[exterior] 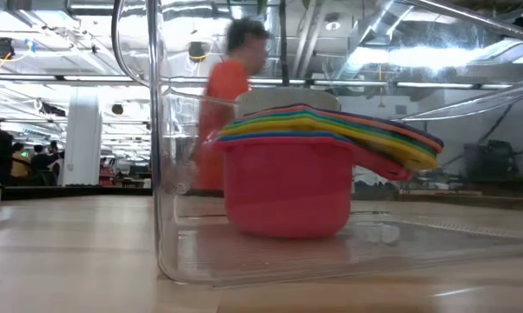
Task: Nest measuring cups in basket
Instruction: Return to Home Position
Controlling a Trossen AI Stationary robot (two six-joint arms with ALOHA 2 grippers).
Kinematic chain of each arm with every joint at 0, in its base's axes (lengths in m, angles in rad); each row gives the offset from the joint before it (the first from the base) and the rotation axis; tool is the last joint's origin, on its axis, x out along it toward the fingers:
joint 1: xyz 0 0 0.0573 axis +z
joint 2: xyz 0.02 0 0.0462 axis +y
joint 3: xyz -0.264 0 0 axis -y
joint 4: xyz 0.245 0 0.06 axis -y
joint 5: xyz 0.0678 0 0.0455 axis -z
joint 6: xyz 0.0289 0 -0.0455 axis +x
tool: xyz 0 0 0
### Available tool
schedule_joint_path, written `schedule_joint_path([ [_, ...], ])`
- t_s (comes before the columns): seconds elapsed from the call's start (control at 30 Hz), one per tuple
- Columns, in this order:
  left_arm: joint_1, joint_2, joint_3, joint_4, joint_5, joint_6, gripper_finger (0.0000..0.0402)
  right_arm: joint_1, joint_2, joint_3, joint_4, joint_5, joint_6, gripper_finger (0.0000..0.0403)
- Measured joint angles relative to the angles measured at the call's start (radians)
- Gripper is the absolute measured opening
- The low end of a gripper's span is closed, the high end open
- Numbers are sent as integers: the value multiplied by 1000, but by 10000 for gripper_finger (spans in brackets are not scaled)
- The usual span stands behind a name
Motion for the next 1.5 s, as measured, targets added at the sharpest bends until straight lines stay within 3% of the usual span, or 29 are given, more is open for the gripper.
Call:
schedule_joint_path([
  [0.23, -94, -262, -316, 144, -49, -289, 78, -154, 151, 0, -52, -48, 47, 11],
  [0.43, -110, -330, -408, 216, -81, -260, 7, -231, 257, 1, -43, -130, 7, 6],
  [0.7, -110, -329, -408, 194, -84, -177, 13, -267, 341, 17, 183, -169, -67, 12],
  [0.87, -110, -329, -408, 152, -84, -152, 5, -285, 399, 100, 330, -175, -138, 6],
  [1.5, -110, -329, -408, 77, -87, -109, 2, -281, 794, 712, 372, -225, -333, 16],
])
